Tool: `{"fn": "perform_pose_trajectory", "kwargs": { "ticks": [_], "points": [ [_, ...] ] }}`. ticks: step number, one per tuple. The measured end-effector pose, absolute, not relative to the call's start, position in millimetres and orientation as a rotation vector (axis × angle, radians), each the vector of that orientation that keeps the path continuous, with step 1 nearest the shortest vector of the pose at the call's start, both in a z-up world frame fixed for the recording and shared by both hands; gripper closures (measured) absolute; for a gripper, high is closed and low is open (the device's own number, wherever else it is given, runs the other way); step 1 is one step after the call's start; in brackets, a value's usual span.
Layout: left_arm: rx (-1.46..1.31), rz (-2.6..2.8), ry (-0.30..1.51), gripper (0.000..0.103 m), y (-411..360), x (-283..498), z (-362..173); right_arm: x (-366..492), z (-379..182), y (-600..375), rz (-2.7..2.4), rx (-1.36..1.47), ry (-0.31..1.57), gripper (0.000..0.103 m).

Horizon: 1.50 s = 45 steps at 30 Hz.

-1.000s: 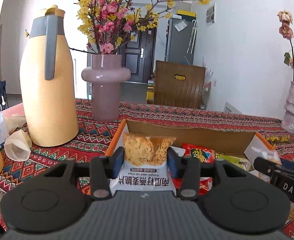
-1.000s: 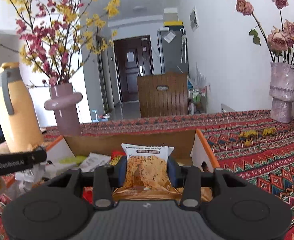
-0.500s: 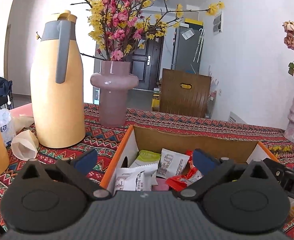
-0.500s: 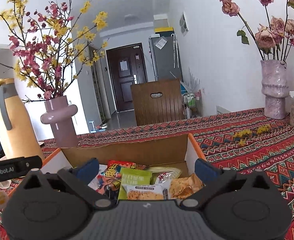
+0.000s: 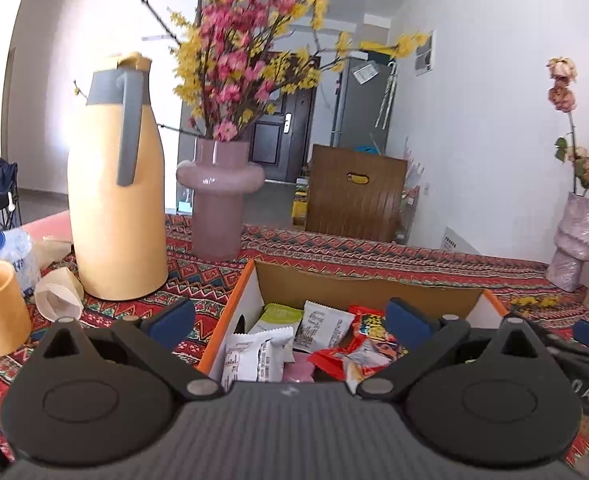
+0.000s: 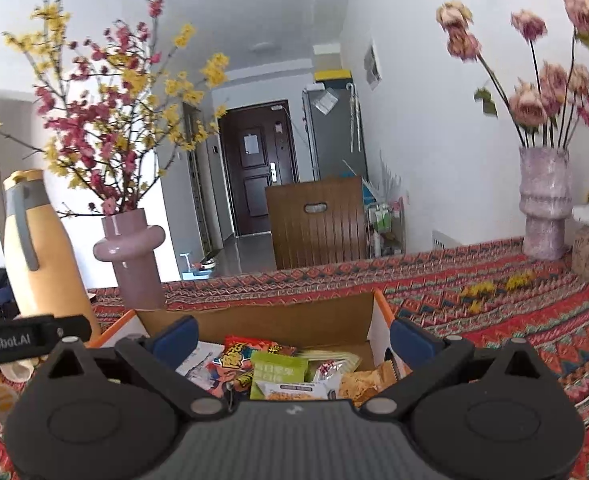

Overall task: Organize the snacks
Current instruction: 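Move both open tools back toward the remaining packets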

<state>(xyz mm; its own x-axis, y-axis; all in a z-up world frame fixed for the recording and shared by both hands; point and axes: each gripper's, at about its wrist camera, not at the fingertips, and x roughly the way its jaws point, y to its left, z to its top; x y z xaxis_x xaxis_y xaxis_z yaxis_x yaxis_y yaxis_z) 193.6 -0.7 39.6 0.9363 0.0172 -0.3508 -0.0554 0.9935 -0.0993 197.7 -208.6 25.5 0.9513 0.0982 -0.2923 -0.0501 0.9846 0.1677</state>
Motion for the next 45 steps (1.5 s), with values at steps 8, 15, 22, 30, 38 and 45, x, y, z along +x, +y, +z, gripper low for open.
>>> {"fn": "perform_pose_trajectory", "kwargs": {
  "ticks": [8,15,22,30,38,45],
  "points": [
    [-0.065,0.013,0.332,0.000,2,155,45,161,34,-204,0.128,0.114,0.296,0.000],
    [-0.032,0.022,0.373,0.000,13,136,30,136,23,-212,0.137,0.078,0.352,0.000],
    [-0.029,0.016,0.469,0.000,25,140,-13,132,-11,-216,0.148,0.080,0.476,0.000],
    [-0.031,0.015,0.555,0.000,26,152,-36,144,-36,-214,0.155,0.093,0.573,0.001],
    [-0.041,0.024,0.549,0.000,27,151,-36,148,-37,-213,0.157,0.091,0.581,0.000],
    [-0.048,0.025,0.550,0.000,28,151,-35,148,-38,-212,0.154,0.087,0.585,0.000]
  ]
}}
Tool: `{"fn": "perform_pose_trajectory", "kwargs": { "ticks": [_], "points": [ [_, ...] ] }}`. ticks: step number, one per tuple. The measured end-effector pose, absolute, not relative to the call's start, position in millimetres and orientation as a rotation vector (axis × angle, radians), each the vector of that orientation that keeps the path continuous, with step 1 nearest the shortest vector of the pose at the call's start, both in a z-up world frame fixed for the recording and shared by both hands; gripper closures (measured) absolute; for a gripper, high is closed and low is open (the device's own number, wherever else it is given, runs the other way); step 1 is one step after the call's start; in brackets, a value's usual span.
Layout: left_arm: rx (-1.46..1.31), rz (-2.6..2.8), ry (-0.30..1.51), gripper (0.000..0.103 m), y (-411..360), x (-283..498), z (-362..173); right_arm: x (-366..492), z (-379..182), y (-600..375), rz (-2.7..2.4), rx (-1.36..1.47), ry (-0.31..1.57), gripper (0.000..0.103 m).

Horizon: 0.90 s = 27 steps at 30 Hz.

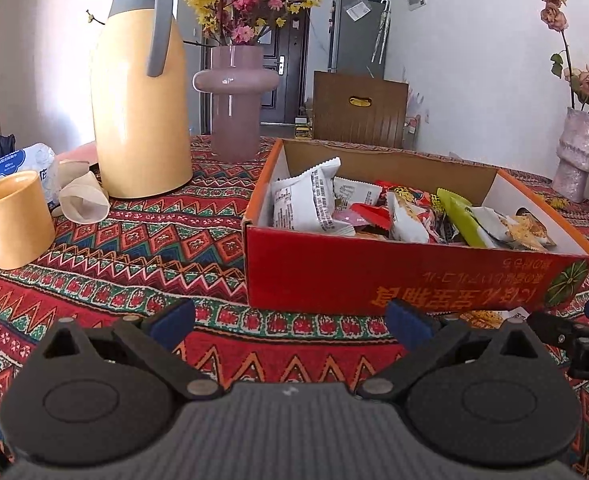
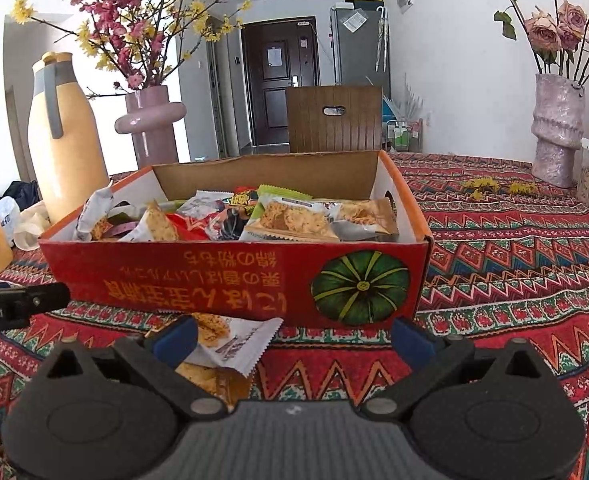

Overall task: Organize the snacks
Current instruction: 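Move both open tools back toward the remaining packets, then grasp a white cracker packet with the right tool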

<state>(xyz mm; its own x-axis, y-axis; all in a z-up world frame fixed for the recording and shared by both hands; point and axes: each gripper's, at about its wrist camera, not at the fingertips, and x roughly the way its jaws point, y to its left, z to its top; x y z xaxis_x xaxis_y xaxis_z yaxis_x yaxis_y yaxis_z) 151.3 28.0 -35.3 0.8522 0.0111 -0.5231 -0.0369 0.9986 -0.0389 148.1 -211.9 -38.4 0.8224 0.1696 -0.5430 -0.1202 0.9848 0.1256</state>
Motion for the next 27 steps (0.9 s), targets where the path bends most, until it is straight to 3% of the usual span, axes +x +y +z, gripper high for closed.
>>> {"fn": "perform_pose_trajectory", "kwargs": {
  "ticks": [24,27],
  "points": [
    [-0.090,0.040,0.563,0.000,36,153,-37,176,-38,-160,0.211,0.036,0.762,0.001],
    [-0.093,0.038,0.564,0.000,37,153,-37,181,-42,-158,0.207,0.034,0.789,0.009]
  ]
}}
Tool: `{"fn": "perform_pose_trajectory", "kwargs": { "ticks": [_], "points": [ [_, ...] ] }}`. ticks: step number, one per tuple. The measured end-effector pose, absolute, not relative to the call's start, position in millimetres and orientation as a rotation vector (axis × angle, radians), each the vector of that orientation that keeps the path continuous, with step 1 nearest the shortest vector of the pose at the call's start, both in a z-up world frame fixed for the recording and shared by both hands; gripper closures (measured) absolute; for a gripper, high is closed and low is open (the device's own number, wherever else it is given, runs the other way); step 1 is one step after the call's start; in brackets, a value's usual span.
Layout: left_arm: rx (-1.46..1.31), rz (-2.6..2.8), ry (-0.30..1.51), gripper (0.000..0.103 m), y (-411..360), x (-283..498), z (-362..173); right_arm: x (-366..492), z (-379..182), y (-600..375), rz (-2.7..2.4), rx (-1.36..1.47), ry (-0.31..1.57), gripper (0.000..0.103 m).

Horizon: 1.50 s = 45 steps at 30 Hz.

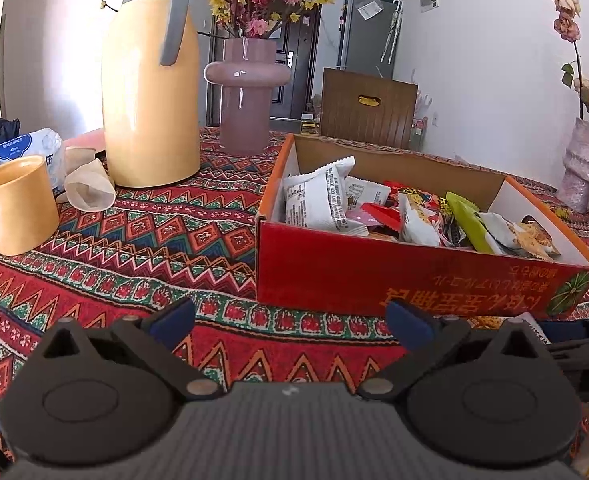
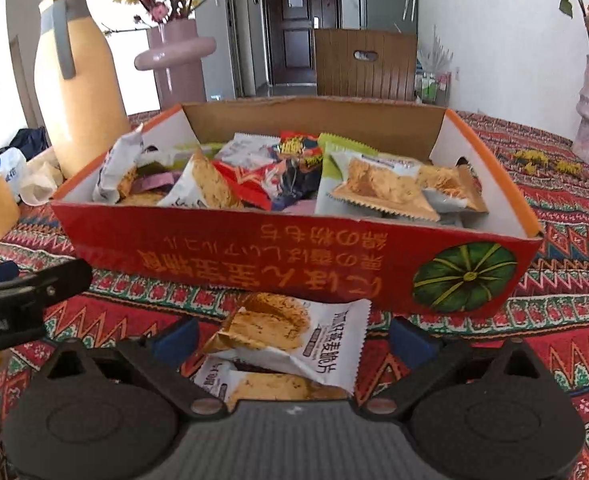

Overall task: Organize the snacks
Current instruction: 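Grasp a white cracker packet with the right tool, then grasp the last white cracker packet with the left tool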

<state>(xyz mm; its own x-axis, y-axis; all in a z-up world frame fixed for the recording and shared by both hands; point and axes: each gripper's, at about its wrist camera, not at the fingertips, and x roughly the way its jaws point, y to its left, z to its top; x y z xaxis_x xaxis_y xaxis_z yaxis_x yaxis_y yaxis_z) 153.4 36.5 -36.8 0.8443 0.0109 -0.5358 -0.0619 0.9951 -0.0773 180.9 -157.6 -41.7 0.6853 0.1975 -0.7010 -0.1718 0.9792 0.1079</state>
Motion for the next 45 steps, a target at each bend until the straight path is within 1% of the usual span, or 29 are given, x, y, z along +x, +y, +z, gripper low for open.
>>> {"fn": "perform_pose_trajectory", "kwargs": {
  "ticks": [1,12,14,16,18,23,34,45],
  "points": [
    [-0.094,0.038,0.565,0.000,37,154,-37,182,-43,-157,0.209,0.034,0.800,0.014],
    [-0.100,0.039,0.571,0.000,37,155,-38,177,-42,-151,0.210,0.011,0.776,0.035],
    [-0.101,0.041,0.573,0.000,38,155,-38,174,-41,-150,0.227,0.009,0.767,0.047],
    [-0.102,0.044,0.574,0.000,38,155,-38,170,-42,-150,0.227,0.002,0.759,0.049],
    [-0.103,0.047,0.575,0.000,38,155,-38,168,-41,-151,0.222,0.007,0.751,0.059],
    [-0.107,0.055,0.578,0.000,39,155,-39,161,-38,-158,0.226,0.037,0.732,0.062],
    [-0.060,0.015,0.608,0.000,23,151,-29,116,-12,-193,0.210,0.097,0.561,0.062],
    [0.047,-0.212,0.700,0.000,-57,146,-24,88,-14,-251,0.085,0.166,0.516,0.061]
  ]
}}
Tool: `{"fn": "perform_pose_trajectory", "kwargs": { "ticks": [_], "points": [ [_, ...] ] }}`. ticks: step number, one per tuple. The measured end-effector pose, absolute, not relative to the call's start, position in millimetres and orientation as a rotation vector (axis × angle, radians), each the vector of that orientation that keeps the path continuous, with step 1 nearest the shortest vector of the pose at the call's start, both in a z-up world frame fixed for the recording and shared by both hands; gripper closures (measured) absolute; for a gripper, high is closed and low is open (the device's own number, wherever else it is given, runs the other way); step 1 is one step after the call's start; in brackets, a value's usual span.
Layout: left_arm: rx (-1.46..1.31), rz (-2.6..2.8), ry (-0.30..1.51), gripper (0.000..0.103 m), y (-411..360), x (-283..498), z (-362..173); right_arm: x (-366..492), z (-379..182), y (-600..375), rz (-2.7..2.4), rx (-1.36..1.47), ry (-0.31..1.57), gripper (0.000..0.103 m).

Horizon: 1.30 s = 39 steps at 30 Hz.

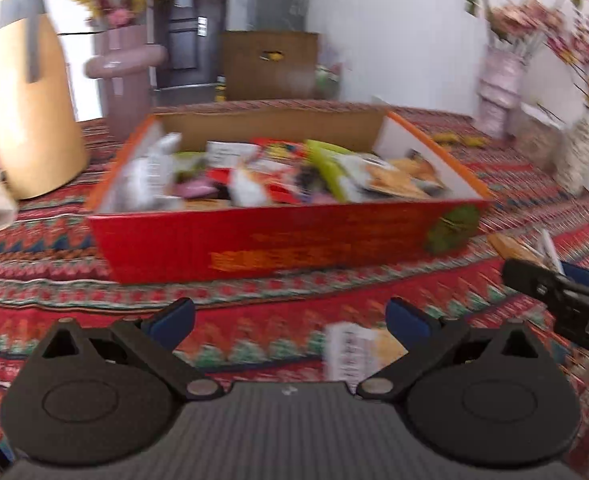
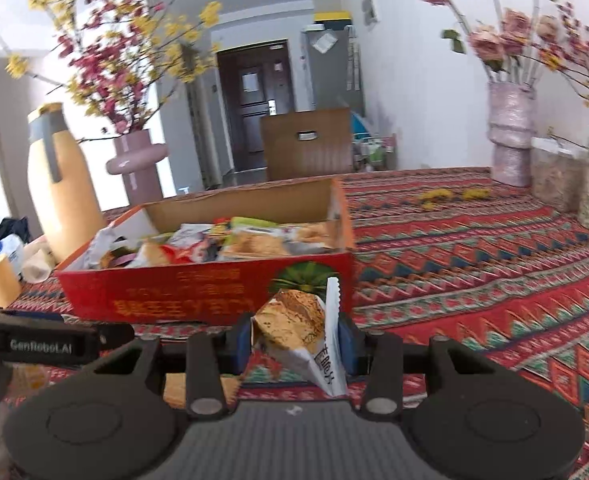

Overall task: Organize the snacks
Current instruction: 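Grasp the last white cracker packet with the left tool, then carry both packets over the red box and open both tools to drop them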

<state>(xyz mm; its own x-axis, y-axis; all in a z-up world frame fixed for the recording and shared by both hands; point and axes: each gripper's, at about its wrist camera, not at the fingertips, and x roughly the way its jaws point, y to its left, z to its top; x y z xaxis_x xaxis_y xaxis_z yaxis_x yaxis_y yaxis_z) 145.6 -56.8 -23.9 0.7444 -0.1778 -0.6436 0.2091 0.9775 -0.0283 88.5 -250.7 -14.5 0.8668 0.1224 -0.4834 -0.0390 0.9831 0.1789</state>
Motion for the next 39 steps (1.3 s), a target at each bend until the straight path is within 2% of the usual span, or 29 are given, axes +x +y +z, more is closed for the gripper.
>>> {"fn": "perform_pose_trajectory", "kwargs": {
  "ticks": [9,12,14,17,21,30,39],
  "points": [
    [0.082,-0.237,0.839,0.001,-108,147,-50,74,-25,-275,0.073,0.216,0.513,0.061],
    [0.119,-0.222,0.832,0.013,-116,142,-54,69,-30,-282,0.070,0.232,0.524,0.061],
    [0.127,-0.240,0.811,0.041,-117,136,-50,67,-31,-286,0.069,0.240,0.523,0.061],
    [0.132,-0.247,0.805,0.048,-117,135,-48,67,-33,-288,0.073,0.247,0.521,0.061],
    [0.113,-0.268,0.775,0.051,-109,134,-41,68,-33,-287,0.080,0.249,0.516,0.061],
    [0.081,-0.280,0.537,0.050,-78,126,15,85,-11,-272,0.104,0.195,0.448,0.061],
    [0.051,-0.143,0.435,0.049,-43,171,45,132,25,-241,0.145,0.108,0.351,0.060]
  ]
}}
